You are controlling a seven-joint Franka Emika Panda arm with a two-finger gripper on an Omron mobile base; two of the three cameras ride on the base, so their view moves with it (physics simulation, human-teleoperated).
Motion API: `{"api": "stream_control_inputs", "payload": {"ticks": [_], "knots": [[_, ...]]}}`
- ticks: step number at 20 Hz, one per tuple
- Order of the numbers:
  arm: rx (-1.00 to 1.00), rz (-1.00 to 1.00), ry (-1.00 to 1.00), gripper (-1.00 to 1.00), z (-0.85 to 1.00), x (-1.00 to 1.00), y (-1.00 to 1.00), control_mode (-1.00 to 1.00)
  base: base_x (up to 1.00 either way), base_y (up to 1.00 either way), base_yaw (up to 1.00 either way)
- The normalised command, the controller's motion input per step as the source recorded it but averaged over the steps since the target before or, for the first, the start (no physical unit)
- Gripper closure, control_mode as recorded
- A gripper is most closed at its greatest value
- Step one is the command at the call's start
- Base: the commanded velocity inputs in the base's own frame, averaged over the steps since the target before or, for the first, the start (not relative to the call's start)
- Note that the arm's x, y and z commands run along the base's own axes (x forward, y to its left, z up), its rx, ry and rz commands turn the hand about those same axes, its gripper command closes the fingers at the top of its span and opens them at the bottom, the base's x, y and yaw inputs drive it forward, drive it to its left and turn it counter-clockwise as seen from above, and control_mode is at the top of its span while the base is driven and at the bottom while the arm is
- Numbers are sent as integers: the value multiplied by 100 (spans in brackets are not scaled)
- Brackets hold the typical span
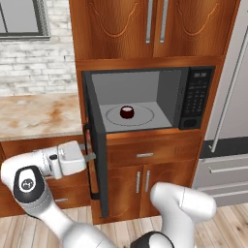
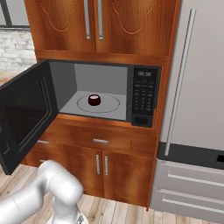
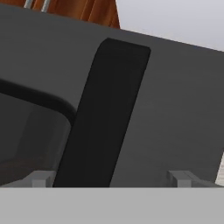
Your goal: Pick the mug from the counter and place it inside the microwave. Then close the microwave.
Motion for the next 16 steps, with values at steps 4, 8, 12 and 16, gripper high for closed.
{"api": "stream_control_inputs", "payload": {"ticks": [4, 8, 12, 16], "knots": [[0, 3, 0, -100, 0, -11, -50, -100, 0, 0, 0], [0, 5, 1, -100, 1, -2, -53, -100, 0, 0, 0], [0, 9, 4, -100, 1, 0, -56, -100, 0, 0, 0], [0, 11, 10, -100, 3, 0, -59, -100, 0, 0, 0]]}}
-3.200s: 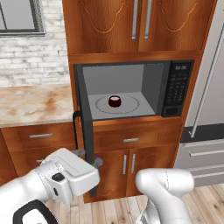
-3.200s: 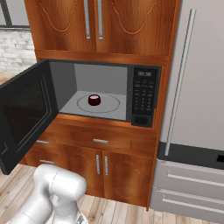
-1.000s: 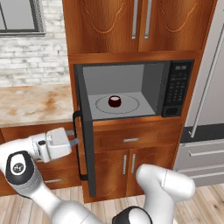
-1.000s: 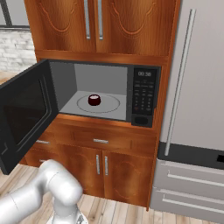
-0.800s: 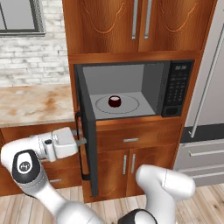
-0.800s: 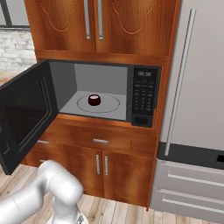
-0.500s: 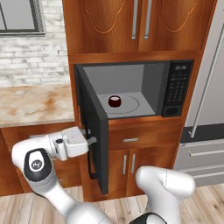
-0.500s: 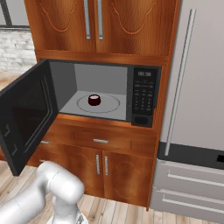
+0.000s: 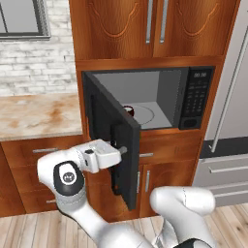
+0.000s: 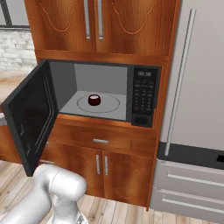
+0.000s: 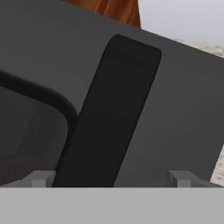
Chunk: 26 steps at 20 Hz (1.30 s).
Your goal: Pick the mug from the counter and place it inside the microwave. Then close the microwave.
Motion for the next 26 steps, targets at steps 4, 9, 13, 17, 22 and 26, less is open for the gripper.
{"api": "stream_control_inputs", "payload": {"ticks": [4, 9, 13, 17, 22, 26], "knots": [[0, 11, 14, -100, 1, 0, -61, -100, 0, 0, 0], [0, 8, 16, -100, 0, 2, -57, -100, 0, 0, 0], [0, 5, 13, -100, 0, 14, -53, -100, 0, 0, 0], [0, 4, 8, -100, 0, 33, -65, -100, 0, 0, 0], [1, 2, 4, -100, 0, 47, -63, -100, 0, 0, 0], [2, 0, 2, -100, 0, 48, -55, -100, 0, 0, 0]]}}
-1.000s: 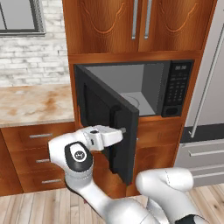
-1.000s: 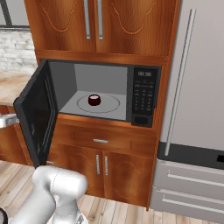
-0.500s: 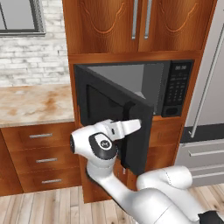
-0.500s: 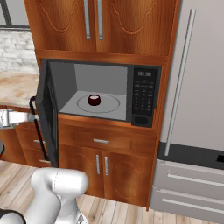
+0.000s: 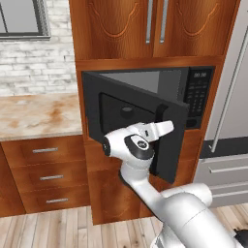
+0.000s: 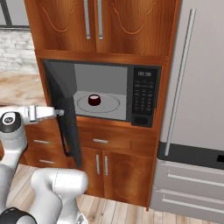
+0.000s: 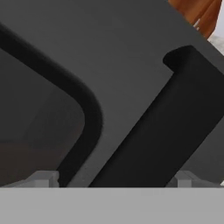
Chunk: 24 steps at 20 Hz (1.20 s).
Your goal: Pick the mug from the counter and place it inside the microwave. Then close the microwave.
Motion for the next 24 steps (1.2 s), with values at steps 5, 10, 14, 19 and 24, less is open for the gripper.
{"api": "stream_control_inputs", "payload": {"ticks": [5, 10, 14, 19, 24], "knots": [[6, 0, 0, -100, 0, 45, -48, -100, 0, 0, 0], [14, 0, 0, -100, 0, 47, -42, -100, 0, 0, 0], [18, 0, 0, -100, 0, 52, -46, -100, 0, 0, 0], [13, 2, 0, -100, -2, 47, -41, -100, 0, 0, 0], [6, 8, 0, -100, -17, 51, -32, -100, 0, 0, 0]]}}
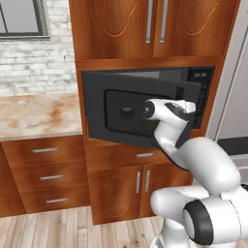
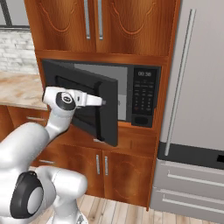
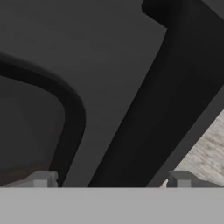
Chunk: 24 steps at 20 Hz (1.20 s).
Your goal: Pick the mug from the counter and place it inside the microwave. Then close the microwave.
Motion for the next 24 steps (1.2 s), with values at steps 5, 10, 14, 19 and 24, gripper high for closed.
{"api": "stream_control_inputs", "payload": {"ticks": [5, 10, 14, 19, 24], "knots": [[4, 12, 0, -100, -24, 46, -30, -100, 0, 0, 0], [4, 14, 0, -100, -19, 42, -25, -100, 0, 0, 0], [3, 14, 0, -100, 0, 40, -19, -100, 0, 0, 0], [1, 10, 0, -100, 0, 43, -21, -100, 0, 0, 0], [0, 7, 0, -100, 0, 41, -21, -100, 0, 0, 0]]}}
